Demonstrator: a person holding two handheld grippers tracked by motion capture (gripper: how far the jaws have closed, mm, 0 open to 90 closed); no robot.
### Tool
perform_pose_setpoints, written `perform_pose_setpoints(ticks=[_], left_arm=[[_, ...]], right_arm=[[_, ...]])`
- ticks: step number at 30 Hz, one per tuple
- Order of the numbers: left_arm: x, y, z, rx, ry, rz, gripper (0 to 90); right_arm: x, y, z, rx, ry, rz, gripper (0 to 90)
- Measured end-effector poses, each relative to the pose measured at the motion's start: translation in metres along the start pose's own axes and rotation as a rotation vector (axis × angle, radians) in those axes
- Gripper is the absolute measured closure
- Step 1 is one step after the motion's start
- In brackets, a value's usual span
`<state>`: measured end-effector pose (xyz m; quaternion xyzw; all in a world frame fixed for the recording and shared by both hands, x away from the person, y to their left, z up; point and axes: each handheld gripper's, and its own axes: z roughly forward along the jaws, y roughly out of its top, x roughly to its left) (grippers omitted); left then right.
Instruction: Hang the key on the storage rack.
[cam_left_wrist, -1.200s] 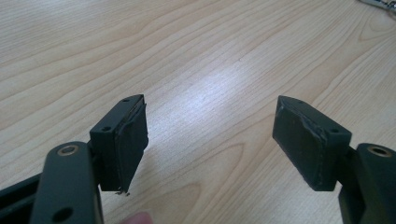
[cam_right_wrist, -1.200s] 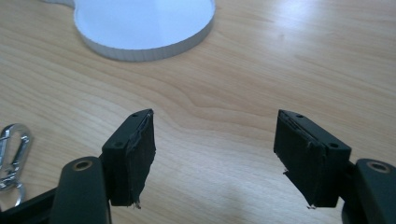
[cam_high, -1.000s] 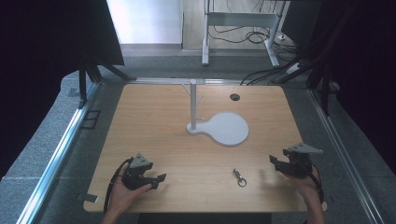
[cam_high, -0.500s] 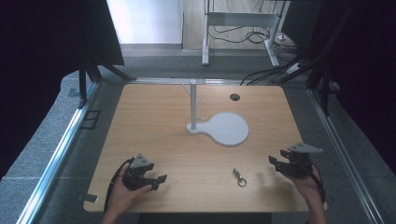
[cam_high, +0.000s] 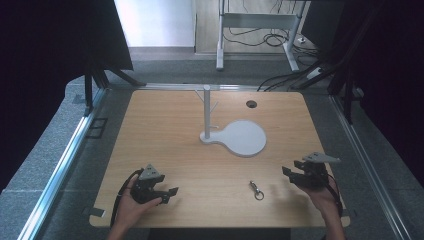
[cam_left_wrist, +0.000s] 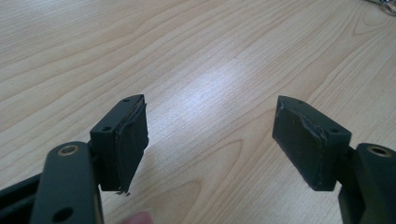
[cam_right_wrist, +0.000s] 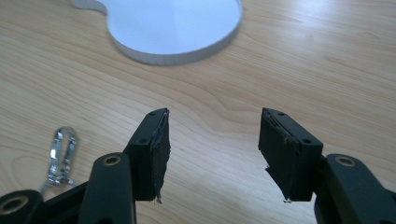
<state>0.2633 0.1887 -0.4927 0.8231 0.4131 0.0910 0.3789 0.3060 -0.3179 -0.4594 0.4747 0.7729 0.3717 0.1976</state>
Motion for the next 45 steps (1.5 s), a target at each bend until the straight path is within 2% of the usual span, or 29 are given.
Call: perform_pose_setpoints(ticks=[2, 5, 8, 13, 19, 33, 45], left_arm=[[0.001, 0.000, 0.000, -0.002, -0.002, -0.004, 27.2], [-0.001, 0.001, 0.001, 0.002, -0.003, 0.001, 27.2], [-0.005, 0.002, 0.003, 0.007, -0.006, 0.012, 27.3], [-0.009, 0.002, 0.005, 0.018, -0.014, 0.028, 27.2], [-0.006, 0.002, 0.003, 0.012, -0.014, 0.024, 27.2], [-0.007, 0.003, 0.001, 0.006, -0.012, 0.026, 27.3], [-0.006, 0.003, -0.002, 0.004, -0.012, 0.025, 27.3]], right_arm=[[0.005, 0.004, 0.000, -0.003, 0.019, -0.002, 44.0], [0.012, 0.008, -0.003, 0.000, 0.020, -0.024, 45.0], [0.016, 0.012, -0.009, 0.005, 0.053, -0.025, 48.1], [0.028, 0.019, -0.016, 0.018, 0.073, -0.068, 48.4], [0.036, 0.022, -0.016, 0.027, 0.101, -0.088, 49.2], [0.054, 0.021, -0.006, 0.082, 0.169, -0.111, 52.0], [0.071, 0.018, 0.007, 0.138, 0.197, -0.153, 52.1]])
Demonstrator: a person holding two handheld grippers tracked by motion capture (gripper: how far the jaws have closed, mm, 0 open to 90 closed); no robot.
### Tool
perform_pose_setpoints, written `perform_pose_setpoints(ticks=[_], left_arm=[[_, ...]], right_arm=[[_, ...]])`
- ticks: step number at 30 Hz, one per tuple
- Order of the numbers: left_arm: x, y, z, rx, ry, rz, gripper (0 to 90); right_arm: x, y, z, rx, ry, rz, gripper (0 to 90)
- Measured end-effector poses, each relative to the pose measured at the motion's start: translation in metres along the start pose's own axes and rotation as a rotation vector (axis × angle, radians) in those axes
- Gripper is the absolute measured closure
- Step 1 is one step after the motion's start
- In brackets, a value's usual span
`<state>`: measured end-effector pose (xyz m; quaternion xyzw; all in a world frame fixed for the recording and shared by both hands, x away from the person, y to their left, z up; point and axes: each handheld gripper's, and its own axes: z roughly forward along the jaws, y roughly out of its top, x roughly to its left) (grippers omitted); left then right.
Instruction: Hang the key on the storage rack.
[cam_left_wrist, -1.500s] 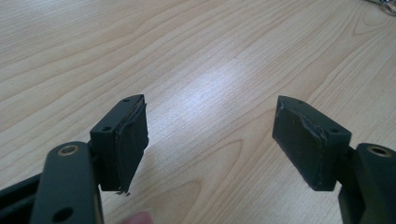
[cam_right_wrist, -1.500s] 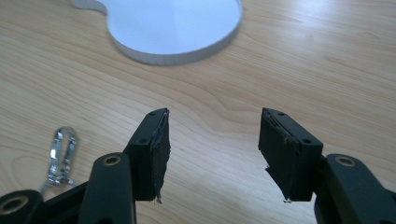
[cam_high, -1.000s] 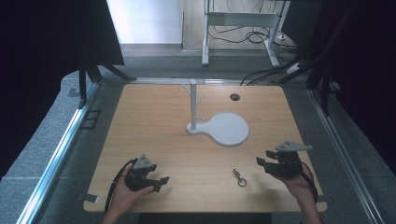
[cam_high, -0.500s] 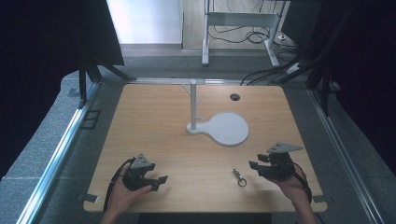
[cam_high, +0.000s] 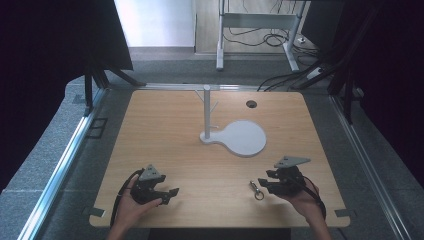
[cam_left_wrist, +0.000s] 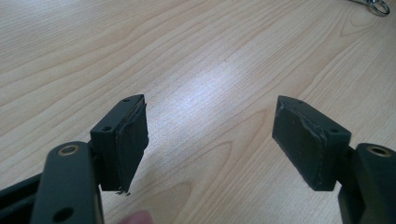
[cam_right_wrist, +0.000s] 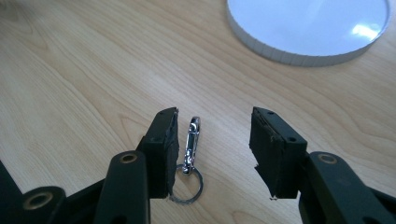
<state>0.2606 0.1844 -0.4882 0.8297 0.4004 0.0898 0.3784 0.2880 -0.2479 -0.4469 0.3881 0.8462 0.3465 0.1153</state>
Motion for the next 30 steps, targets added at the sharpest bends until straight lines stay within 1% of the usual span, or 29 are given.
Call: perform_pose_setpoints(ticks=[5, 11, 14, 17, 18, 20, 23, 25, 28, 30], left_arm=[[-0.002, 0.000, 0.001, 0.004, -0.003, -0.003, 27.4], [-0.006, 0.001, 0.001, 0.007, -0.011, 0.010, 27.5], [-0.007, 0.001, -0.001, 0.002, -0.015, 0.010, 27.5], [-0.006, 0.001, -0.002, -0.002, -0.018, 0.007, 27.5], [-0.006, 0.001, -0.002, -0.004, -0.018, 0.005, 27.5], [-0.005, 0.001, -0.003, -0.006, -0.016, 0.003, 27.5], [-0.005, 0.001, -0.005, -0.009, -0.015, 0.001, 27.5], [-0.005, 0.001, -0.006, -0.011, -0.016, 0.002, 27.5], [-0.005, 0.002, -0.006, -0.014, -0.018, 0.003, 27.5], [-0.006, 0.002, -0.007, -0.014, -0.019, 0.007, 27.5]], right_arm=[[0.003, -0.001, 0.003, 0.016, 0.007, -0.004, 52.3], [0.005, 0.000, 0.006, 0.039, 0.018, -0.006, 52.5], [0.007, 0.002, 0.009, 0.063, 0.020, -0.013, 52.9], [0.008, 0.006, 0.011, 0.087, 0.043, -0.010, 54.3], [0.008, 0.007, 0.012, 0.102, 0.042, -0.013, 54.3], [0.009, 0.009, 0.013, 0.132, 0.023, -0.026, 54.3], [0.011, 0.013, 0.013, 0.148, 0.016, -0.036, 54.3], [0.014, 0.016, 0.015, 0.165, 0.010, -0.053, 54.3], [0.020, 0.020, 0.018, 0.213, 0.007, -0.083, 54.3], [0.022, 0.021, 0.019, 0.241, -0.005, -0.093, 54.3]])
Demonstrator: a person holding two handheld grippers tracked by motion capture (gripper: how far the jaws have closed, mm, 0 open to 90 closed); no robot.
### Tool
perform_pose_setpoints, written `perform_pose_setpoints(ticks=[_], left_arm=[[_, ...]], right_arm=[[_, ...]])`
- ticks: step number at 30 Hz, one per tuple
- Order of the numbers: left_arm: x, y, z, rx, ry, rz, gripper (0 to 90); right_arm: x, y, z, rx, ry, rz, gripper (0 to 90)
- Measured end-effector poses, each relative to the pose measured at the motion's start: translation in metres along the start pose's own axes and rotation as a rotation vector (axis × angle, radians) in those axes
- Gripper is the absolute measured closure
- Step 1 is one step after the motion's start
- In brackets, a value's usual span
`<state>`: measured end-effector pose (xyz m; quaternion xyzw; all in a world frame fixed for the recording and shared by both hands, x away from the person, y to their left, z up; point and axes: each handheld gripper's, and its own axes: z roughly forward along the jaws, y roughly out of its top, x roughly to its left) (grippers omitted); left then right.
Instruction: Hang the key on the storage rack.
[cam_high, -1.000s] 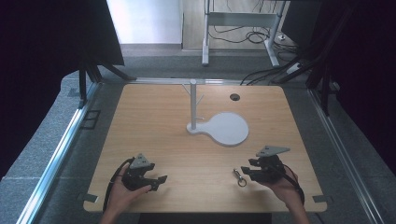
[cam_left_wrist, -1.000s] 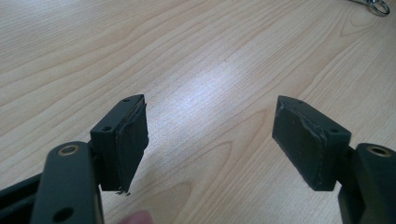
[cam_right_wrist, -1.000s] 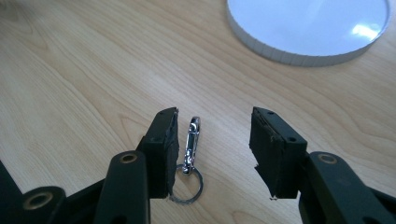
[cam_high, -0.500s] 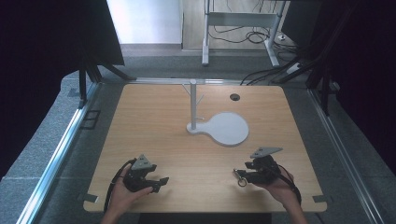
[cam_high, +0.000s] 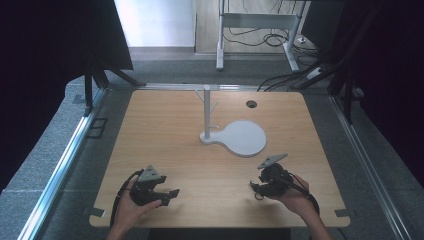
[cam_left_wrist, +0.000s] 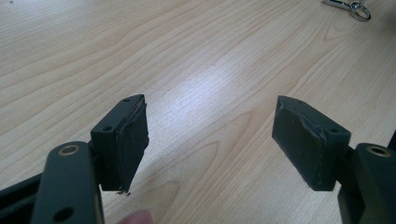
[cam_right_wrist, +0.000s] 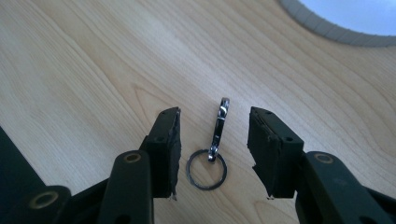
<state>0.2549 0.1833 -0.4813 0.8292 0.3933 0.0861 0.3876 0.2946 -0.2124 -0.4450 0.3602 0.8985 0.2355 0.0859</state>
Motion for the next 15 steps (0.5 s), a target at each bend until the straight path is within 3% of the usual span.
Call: perform_pose_setpoints(ticks=[6, 11, 15], left_arm=[[-0.001, 0.000, 0.001, 0.001, -0.001, -0.001, 27.5], [-0.001, 0.000, 0.002, 0.004, -0.002, 0.000, 27.5], [-0.001, 0.000, 0.003, 0.008, -0.002, 0.001, 27.5]], right_arm=[[-0.002, 0.002, 0.003, 0.050, -0.026, -0.001, 54.3], [-0.003, 0.005, 0.012, 0.107, -0.018, 0.007, 54.3], [-0.003, 0.007, 0.015, 0.119, -0.019, 0.007, 54.4]])
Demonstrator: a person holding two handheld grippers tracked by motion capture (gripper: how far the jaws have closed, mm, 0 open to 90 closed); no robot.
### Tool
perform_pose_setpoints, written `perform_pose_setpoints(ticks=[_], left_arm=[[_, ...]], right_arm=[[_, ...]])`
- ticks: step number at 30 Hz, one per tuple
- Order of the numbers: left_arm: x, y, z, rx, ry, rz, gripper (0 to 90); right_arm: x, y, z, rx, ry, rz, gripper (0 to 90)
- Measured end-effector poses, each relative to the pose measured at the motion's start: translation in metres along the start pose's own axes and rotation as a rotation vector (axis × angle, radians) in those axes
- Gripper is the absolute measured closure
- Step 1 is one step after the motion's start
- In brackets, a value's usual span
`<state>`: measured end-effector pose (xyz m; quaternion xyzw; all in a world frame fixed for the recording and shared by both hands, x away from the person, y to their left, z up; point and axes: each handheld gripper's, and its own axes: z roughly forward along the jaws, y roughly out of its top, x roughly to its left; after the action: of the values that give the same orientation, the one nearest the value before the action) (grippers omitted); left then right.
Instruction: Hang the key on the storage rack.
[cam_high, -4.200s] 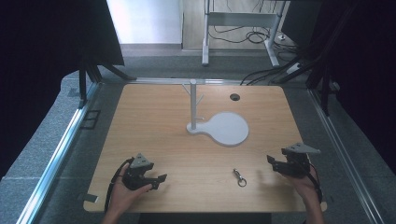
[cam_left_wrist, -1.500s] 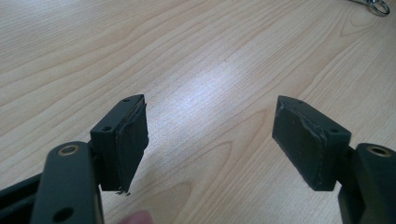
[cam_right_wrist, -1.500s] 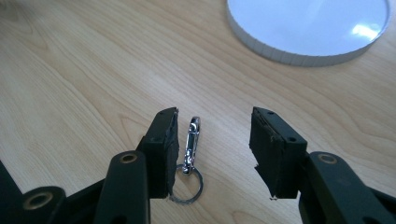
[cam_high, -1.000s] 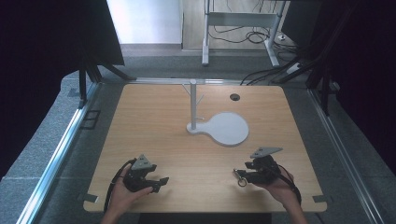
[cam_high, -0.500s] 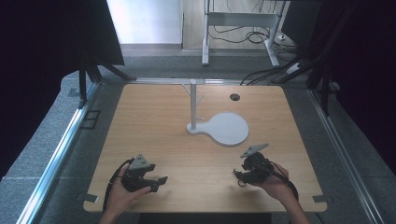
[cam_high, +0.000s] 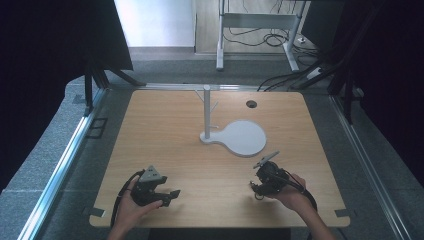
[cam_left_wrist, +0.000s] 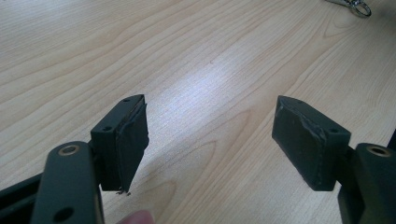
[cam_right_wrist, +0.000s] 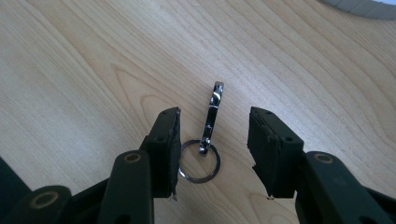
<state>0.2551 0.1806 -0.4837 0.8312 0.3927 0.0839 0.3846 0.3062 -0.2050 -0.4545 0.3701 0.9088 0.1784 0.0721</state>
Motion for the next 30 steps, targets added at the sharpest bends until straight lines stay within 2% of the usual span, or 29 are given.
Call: perform_pose_setpoints(ticks=[11, 22, 30], left_arm=[[0.000, -0.001, 0.001, 0.006, -0.002, 0.000, 27.5], [-0.001, -0.001, 0.004, 0.016, -0.004, 0.006, 27.5], [-0.002, -0.001, 0.005, 0.018, -0.005, 0.007, 27.5]], right_arm=[[0.000, 0.006, 0.014, 0.051, -0.027, 0.020, 59.0], [-0.002, 0.005, 0.022, 0.084, -0.032, 0.037, 63.6], [0.000, 0.005, 0.028, 0.102, -0.025, 0.029, 69.2]])
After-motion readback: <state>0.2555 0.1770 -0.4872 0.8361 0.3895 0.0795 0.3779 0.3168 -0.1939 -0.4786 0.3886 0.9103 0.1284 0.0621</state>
